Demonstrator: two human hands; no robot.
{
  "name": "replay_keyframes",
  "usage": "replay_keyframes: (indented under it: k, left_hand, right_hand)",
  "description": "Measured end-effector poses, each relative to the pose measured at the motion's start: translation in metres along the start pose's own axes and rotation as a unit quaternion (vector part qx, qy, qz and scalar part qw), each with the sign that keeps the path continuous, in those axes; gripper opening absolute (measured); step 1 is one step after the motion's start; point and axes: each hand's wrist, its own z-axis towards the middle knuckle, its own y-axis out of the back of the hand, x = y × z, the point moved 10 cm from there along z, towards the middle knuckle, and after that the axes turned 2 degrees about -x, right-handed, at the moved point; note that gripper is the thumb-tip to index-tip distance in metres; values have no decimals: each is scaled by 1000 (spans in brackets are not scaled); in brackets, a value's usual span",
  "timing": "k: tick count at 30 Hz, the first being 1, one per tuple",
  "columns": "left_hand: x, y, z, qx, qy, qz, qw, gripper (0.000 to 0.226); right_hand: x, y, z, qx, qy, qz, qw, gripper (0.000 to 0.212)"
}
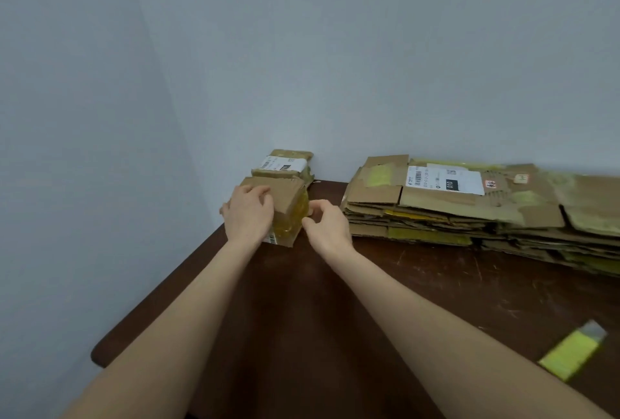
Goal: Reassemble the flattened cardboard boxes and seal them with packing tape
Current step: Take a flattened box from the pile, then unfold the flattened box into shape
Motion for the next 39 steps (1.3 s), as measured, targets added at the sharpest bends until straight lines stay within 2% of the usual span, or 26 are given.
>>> replay_keyframes:
  k: [2,4,9,12,14,17,20,21,24,27,30,33,36,39]
  left_hand:
    - [-41,6,-9,-42,-67,2,997,35]
    - [-84,-8,-18,-18,-107,-22,994,35]
    - [-158,-84,-38,133,-83,-98,983,47]
    - [-164,-118,-29,169,-36,-93,981,60]
    - [-156,-138,-22,204,15,-92,974,65]
    - [-154,-150,-23,219,36,-78,972,69]
    - [-153,-140,-26,182,54,-108,976,68]
    - [-151,-133,-25,163,67,-136,975,68]
    - [-147,-105,-25,112,85,-230,963,72]
    - [-156,-77,-25,100,71,-296,947,85]
    - [-165,-49,-32,106,59,-351,928,109]
    - [-170,-22,-55,120,7,-375,919,99]
    - [-173,-14,-95,172,-31,-365,915,98]
    - [-167,-14,-128,208,-45,-363,907,99]
  right_hand:
    - [-5,36,0,-57,7,-21,998,36]
    - [-13,80,1,-117,11,-63,991,36]
    - [-58,216,4,-261,-56,-140,954,45]
    - [-101,282,7,-307,-127,-135,933,50]
    - [-129,296,14,-271,-168,-88,944,57]
    - [-145,283,22,-207,-180,24,961,60]
    - [-146,273,21,-205,-176,178,946,23]
    - [-147,269,21,-196,-174,241,934,23]
    - [-139,265,15,-158,-156,353,909,48]
    - [-121,266,3,-114,-115,368,916,42]
    - [-103,270,-17,-88,-68,291,950,44]
    - [-85,278,-47,-87,-20,197,976,41]
    - [-74,279,-82,-102,32,232,967,39]
    - [-81,260,-113,-102,41,234,966,41]
